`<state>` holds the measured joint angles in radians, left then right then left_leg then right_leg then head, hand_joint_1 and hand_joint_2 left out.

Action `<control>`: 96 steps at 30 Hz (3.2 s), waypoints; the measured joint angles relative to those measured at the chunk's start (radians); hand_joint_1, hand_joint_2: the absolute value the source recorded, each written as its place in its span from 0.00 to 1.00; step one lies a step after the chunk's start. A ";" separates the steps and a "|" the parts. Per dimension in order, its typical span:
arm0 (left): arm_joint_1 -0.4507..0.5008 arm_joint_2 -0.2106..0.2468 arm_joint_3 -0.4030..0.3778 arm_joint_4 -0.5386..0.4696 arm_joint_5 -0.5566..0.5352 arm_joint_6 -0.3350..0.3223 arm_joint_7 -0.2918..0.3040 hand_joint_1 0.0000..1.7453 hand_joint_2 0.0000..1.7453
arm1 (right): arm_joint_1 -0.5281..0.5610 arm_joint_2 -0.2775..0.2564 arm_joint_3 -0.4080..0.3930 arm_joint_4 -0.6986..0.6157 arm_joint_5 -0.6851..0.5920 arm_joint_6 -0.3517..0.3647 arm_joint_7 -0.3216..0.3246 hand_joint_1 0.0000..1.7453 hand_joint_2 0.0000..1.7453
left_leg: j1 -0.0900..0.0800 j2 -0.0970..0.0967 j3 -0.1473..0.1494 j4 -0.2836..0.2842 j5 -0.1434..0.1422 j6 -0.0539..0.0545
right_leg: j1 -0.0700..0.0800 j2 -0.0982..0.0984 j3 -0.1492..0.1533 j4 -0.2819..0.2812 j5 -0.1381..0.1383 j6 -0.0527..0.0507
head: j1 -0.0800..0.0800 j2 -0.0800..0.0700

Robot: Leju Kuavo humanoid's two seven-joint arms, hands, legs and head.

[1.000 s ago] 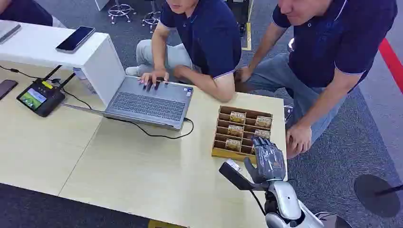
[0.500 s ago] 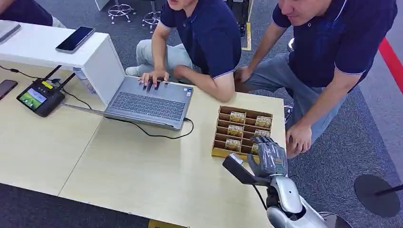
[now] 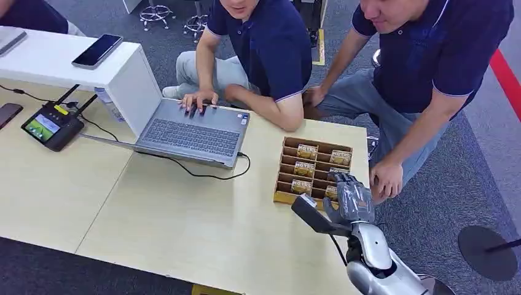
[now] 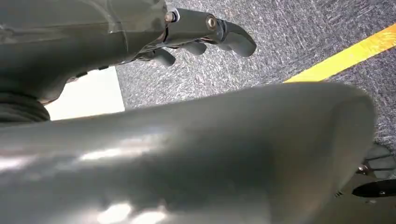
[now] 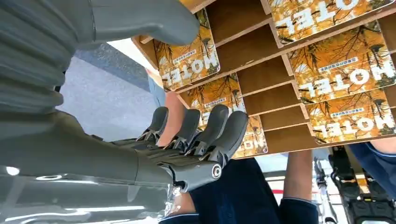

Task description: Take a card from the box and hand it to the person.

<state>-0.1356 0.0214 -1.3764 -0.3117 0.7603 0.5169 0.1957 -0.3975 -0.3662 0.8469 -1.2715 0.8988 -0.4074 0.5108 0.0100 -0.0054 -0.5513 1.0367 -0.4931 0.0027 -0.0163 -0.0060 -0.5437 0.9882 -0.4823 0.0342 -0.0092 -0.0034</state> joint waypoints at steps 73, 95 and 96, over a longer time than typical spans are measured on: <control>0.000 -0.002 -0.001 0.007 0.018 0.006 -0.007 0.00 0.00 | 0.016 0.005 0.001 -0.087 0.024 0.005 -0.001 0.40 1.00 | 0.000 0.000 0.000 0.000 0.000 0.000 | 0.000 0.000 0.000 0.000 0.000 0.000 | 0.000 0.000; 0.001 -0.002 0.000 0.008 0.046 0.012 -0.007 0.00 0.00 | 0.043 -0.019 -0.008 -0.280 0.018 0.084 0.070 0.42 1.00 | 0.000 0.000 0.000 0.000 0.000 0.000 | 0.000 0.000 0.000 0.000 0.000 0.000 | 0.000 0.000; 0.001 -0.002 0.000 0.008 0.046 0.012 -0.007 0.00 0.00 | 0.045 -0.021 -0.008 -0.279 0.018 0.088 0.070 0.45 1.00 | 0.000 0.000 0.000 0.000 0.000 0.000 | 0.000 0.000 0.000 0.000 0.000 0.000 | 0.000 0.000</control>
<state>-0.1350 0.0195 -1.3767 -0.3037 0.8061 0.5291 0.1884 -0.3523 -0.3872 0.8385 -1.5507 0.9163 -0.3197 0.5810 0.0100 -0.0051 -0.5512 1.0368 -0.4930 0.0026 -0.0163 -0.0056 -0.5439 0.9882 -0.4822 0.0341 -0.0095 -0.0034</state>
